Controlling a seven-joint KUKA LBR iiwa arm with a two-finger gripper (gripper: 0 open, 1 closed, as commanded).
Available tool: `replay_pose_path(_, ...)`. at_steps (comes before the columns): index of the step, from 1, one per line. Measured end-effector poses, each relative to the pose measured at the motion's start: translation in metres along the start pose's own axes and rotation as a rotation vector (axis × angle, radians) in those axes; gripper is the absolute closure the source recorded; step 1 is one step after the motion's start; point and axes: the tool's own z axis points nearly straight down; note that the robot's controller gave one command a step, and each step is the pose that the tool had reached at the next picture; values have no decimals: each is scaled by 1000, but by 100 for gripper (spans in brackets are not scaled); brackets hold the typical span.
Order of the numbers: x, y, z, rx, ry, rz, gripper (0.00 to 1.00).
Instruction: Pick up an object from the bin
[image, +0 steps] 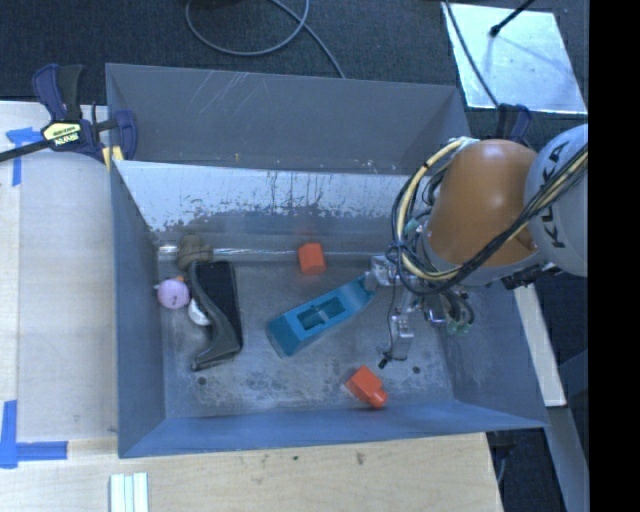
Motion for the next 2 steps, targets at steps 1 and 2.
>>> replay_pose_path(1, -2, 0, -4, 1, -8, -1, 0)
replay_pose_path(2, -10, 22, 21, 4, -18, 27, 0)
